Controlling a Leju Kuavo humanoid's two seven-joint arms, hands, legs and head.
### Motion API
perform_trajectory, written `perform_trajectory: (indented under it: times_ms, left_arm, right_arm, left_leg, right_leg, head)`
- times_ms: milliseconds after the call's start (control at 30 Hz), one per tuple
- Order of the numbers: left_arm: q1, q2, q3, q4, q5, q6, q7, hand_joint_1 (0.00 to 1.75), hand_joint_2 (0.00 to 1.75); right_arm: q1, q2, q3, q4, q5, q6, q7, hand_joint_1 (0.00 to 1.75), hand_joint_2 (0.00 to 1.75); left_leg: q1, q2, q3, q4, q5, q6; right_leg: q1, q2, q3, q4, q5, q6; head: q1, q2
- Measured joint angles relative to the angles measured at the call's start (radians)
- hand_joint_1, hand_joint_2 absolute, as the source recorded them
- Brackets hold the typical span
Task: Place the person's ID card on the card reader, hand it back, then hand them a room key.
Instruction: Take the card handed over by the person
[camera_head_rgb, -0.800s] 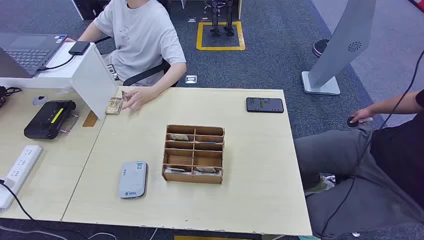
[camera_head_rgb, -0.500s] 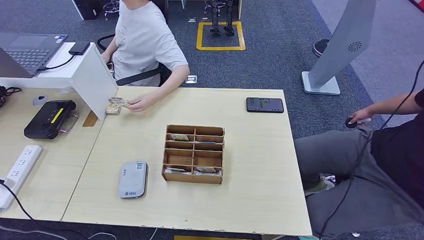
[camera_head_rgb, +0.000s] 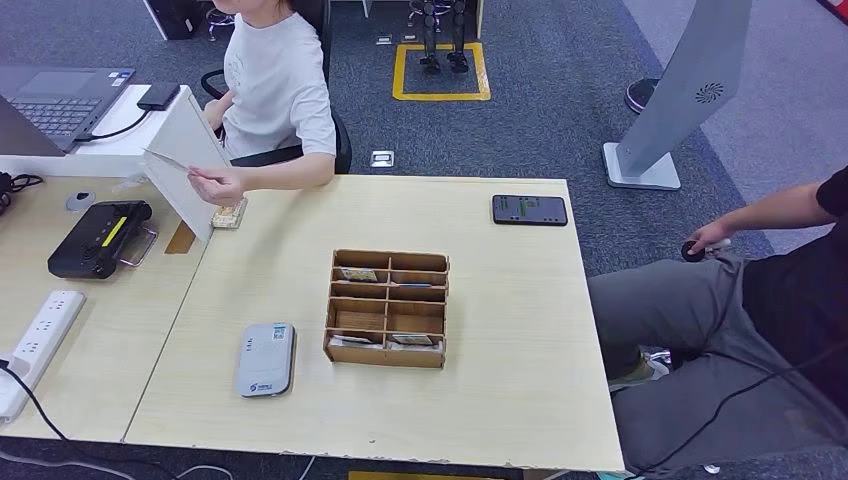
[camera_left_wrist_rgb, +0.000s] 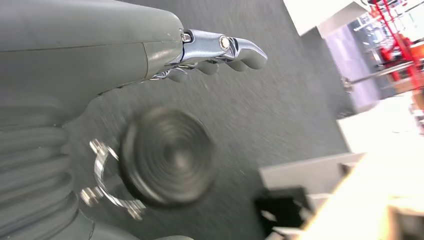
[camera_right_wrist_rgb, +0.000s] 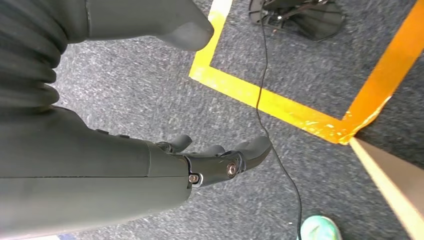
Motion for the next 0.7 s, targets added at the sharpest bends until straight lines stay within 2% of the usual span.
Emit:
perform_trajectory:
  times_ms: [367, 533, 600, 700]
  left_arm:
    - [-0.136, 0.000, 0.000, 0.055, 0.329, 0.062, -0.193, 0.00, 1.75]
    - [-0.161, 0.001, 0.000, 0.070, 0.409, 0.054, -0.232, 0.00, 1.75]
    - [-0.169, 0.010, -0.004, 0.074, 0.448, 0.009, -0.253, 0.00, 1.75]
    - [-0.171, 0.071, -0.046, 0.085, 0.473, -0.061, -0.348, 0.00, 1.75]
  right_arm:
    - [0.079, -0.016, -0.040, -0.028, -0.042, -0.034, -0.037, 0.00, 1.75]
    - [0.095, -0.020, -0.051, -0.037, -0.050, -0.037, -0.036, 0.00, 1.75]
    - [0.111, -0.023, -0.058, -0.057, -0.058, -0.030, -0.011, 0.00, 1.75]
    - [0.177, -0.031, -0.083, -0.163, -0.064, 0.000, 0.094, 0.00, 1.75]
  left_leg:
    - [0.000, 0.000, 0.000, 0.000, 0.000, 0.000]
    - [0.000, 0.000, 0.000, 0.000, 0.000, 0.000]
    - [0.000, 0.000, 0.001, 0.000, 0.000, 0.000]
    - [0.000, -0.002, 0.001, 0.000, 0.000, 0.000]
  right_leg:
    - [0.000, 0.000, 0.000, 0.000, 0.000, 0.000]
    - [0.000, 0.000, 0.000, 0.000, 0.000, 0.000]
    - [0.000, 0.000, -0.001, 0.000, 0.000, 0.000]
    - [0.000, -0.001, -0.001, 0.000, -0.001, 0.000]
  head:
    - [0.000, 0.000]
    - [0.000, 0.000]
    - [0.000, 0.000]
    - [0.000, 0.000]
